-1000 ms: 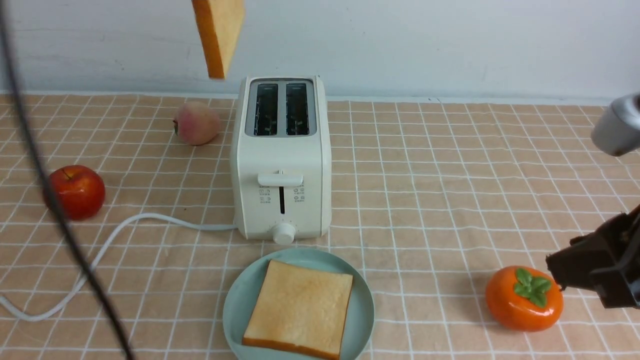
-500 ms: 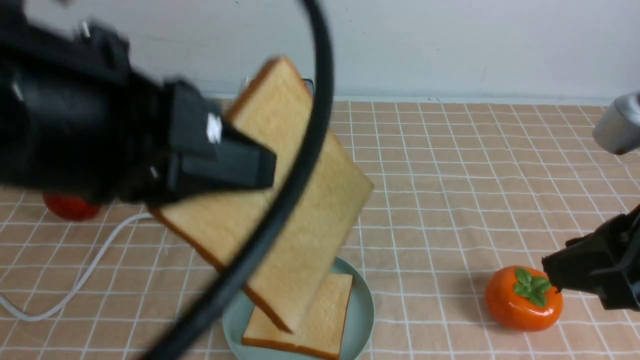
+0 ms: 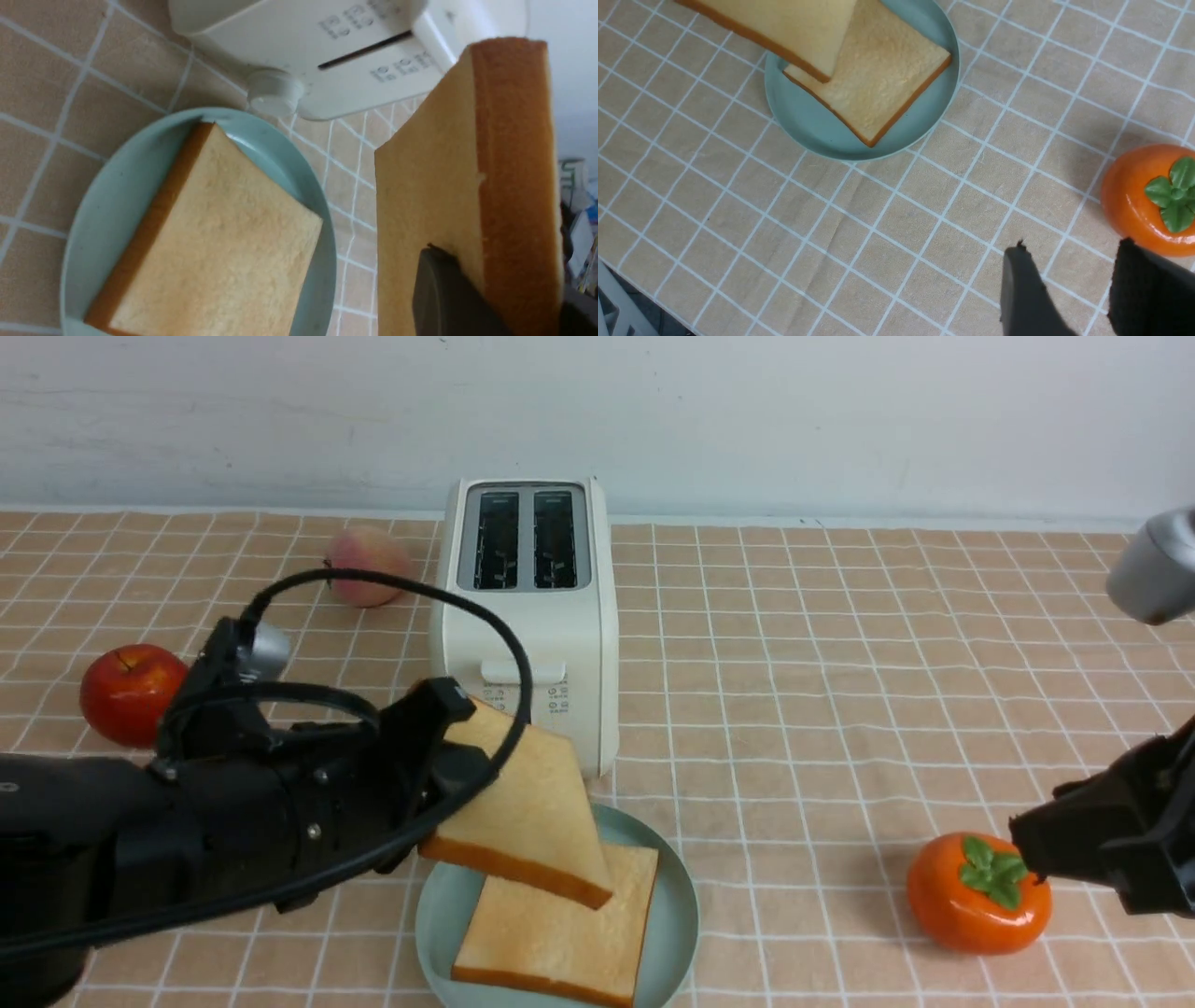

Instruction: Take toasted bread from bread machine on light coffee tablecloth place on plate.

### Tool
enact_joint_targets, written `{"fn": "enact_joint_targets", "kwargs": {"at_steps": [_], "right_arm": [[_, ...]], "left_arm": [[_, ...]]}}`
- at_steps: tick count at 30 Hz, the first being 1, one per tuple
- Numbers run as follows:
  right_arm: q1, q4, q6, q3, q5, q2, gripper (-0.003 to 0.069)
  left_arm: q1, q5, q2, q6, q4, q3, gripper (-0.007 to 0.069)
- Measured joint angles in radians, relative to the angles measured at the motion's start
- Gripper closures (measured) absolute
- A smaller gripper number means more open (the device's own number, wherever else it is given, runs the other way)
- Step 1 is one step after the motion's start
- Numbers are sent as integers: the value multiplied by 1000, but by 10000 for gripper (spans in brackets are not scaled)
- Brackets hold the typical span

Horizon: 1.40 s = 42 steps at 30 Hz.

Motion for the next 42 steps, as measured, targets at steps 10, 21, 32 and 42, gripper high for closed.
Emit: {"fn": "enact_joint_targets", "kwargs": {"at_steps": [10, 21, 32, 42], "right_arm": [[0, -2, 0, 0, -18, 0, 385], [0, -2, 0, 0, -18, 0, 392], [0, -7, 0, 0, -83, 0, 407], [0, -140, 62, 0, -252, 0, 618]], "left_arm": [[0, 159, 245, 382, -119, -5, 528], [1, 115, 317, 421, -135, -44, 416], [1, -8, 248, 467, -135, -51, -35], [1, -366, 59, 732, -141, -51, 31]]}}
